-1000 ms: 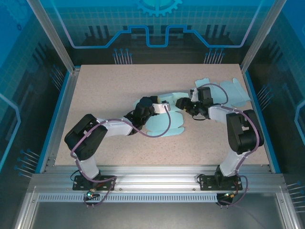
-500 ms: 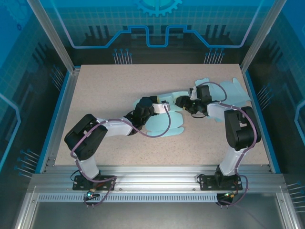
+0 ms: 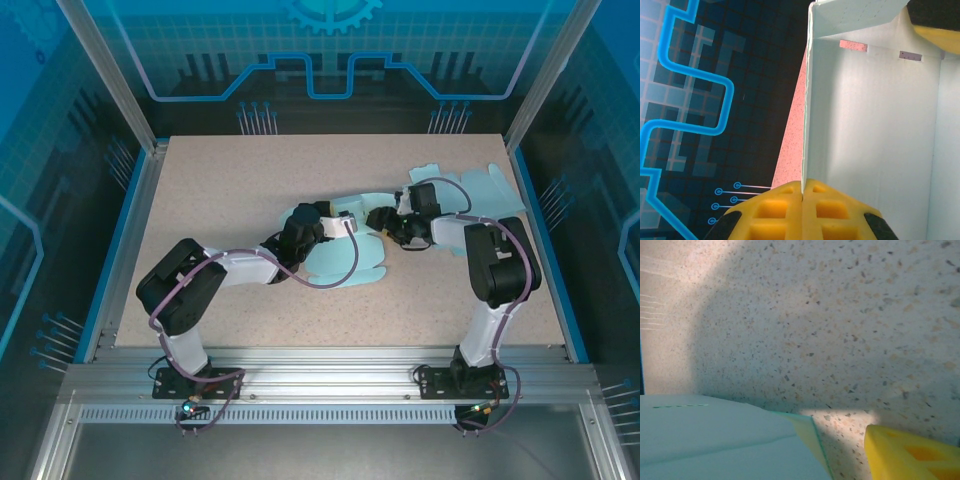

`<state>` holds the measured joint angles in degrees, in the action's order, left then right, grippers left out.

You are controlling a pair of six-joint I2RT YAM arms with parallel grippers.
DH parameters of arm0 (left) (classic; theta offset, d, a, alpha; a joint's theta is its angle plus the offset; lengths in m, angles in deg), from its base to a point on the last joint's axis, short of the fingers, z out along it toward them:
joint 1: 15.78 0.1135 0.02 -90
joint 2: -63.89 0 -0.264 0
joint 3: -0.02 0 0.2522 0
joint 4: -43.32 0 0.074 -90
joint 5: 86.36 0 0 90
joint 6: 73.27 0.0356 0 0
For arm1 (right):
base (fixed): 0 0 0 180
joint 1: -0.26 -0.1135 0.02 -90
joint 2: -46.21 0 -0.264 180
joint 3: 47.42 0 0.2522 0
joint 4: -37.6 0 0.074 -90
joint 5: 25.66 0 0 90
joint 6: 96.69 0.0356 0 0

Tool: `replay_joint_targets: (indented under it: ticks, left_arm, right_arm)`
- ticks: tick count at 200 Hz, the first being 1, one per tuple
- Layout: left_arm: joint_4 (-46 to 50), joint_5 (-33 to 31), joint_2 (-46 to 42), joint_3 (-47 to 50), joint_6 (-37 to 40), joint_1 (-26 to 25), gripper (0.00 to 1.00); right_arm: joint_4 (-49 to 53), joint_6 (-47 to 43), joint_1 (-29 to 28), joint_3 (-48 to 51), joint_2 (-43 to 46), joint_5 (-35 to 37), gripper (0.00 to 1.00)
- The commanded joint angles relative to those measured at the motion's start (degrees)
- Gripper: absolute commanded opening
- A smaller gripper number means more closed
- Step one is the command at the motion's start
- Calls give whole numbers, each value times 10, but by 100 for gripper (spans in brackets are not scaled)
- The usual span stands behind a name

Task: Fold the paper box

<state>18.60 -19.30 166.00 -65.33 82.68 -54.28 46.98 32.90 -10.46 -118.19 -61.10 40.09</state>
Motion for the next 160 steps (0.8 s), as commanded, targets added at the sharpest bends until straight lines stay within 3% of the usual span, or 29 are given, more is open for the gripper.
replay_joint_targets:
  ticks: [1, 102, 160]
  left_arm:
    - [-19, -9, 5, -5, -1, 3, 0]
    - [-18, -30, 25, -20, 7, 3, 0]
    - [-19, -33, 23, -23, 5, 3, 0]
  right_arm:
    - [-26, 11, -1, -6, 1, -28, 62]
    - [-13, 10, 1, 13, 75, -24, 47]
    - [28, 6, -2, 13, 82, 28, 28]
